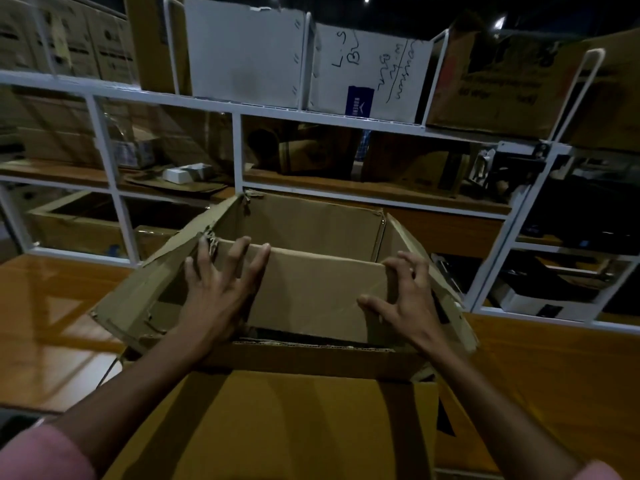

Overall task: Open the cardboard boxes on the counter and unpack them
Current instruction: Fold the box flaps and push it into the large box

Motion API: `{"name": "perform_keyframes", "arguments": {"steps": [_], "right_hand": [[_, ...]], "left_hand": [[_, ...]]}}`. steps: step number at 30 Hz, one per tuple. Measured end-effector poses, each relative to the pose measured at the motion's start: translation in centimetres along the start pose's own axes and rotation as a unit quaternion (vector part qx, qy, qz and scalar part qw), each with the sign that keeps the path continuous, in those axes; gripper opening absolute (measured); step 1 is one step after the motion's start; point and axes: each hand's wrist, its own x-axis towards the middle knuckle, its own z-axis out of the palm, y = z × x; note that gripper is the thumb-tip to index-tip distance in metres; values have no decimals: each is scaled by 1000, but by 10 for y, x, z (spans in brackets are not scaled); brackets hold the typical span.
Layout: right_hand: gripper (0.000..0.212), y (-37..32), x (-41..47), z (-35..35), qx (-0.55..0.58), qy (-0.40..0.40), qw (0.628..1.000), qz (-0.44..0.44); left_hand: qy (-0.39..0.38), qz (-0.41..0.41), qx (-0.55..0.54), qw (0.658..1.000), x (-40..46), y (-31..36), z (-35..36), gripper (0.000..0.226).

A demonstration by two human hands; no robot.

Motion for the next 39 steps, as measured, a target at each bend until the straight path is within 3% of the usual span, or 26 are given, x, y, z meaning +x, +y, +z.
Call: {"name": "perform_keyframes", "arguments": {"steps": [5, 15, 25, 30, 35, 39], "right_hand": [[68, 13, -5, 13, -38, -113, 991, 54], [64, 13, 2, 16, -40, -135, 984, 112], [59, 14, 6, 15, -36, -208, 967, 139], [58, 13, 1, 22, -88, -217, 964, 126], [48, -7, -6, 22, -170, -208, 957, 107], [53, -17, -13, 25, -284, -174, 938, 96]], "left_hand": [[-97, -13, -10, 995, -6, 2, 11, 143], [-300, 0, 8, 954, 21, -5, -16, 143], [-404, 13, -96, 909, 20, -23, -40, 110], [-407, -2, -102, 908, 7, -26, -34, 110], [-367, -6, -157, 917, -5, -22, -32, 127], [-217, -137, -251, 933, -3, -30, -13, 85]]}}
